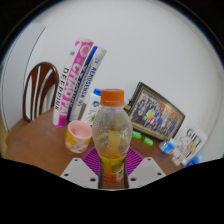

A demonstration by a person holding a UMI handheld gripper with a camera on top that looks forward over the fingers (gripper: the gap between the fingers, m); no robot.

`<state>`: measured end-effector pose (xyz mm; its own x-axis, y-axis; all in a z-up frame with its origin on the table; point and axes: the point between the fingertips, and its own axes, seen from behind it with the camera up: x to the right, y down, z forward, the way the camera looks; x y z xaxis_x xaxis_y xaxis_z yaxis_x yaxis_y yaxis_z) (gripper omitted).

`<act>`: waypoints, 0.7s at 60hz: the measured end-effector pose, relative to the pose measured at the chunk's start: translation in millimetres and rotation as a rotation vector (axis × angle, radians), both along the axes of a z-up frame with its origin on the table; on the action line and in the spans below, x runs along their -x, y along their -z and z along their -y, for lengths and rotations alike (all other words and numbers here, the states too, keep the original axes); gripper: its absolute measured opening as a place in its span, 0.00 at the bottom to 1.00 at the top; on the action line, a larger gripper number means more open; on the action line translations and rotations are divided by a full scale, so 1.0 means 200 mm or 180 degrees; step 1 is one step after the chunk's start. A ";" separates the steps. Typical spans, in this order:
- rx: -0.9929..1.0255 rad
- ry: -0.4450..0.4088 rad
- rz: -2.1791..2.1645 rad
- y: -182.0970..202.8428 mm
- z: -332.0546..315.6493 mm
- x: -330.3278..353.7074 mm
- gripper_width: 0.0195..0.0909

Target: Pour water

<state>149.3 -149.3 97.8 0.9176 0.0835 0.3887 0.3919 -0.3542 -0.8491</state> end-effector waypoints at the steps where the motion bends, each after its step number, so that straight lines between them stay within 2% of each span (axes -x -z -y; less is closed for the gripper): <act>1: -0.0003 -0.0004 0.0123 -0.02 -0.03 -0.02 0.12; 11: 0.0019 -0.0173 0.1623 -0.13 -0.37 -0.17 0.12; 22: 0.0089 -0.0476 0.3384 -0.10 -0.63 -0.20 0.12; 33: 0.0157 -0.0649 0.4574 -0.07 -0.74 -0.20 0.12; 42: 0.0075 -0.0768 0.4908 -0.08 -0.78 -0.16 0.12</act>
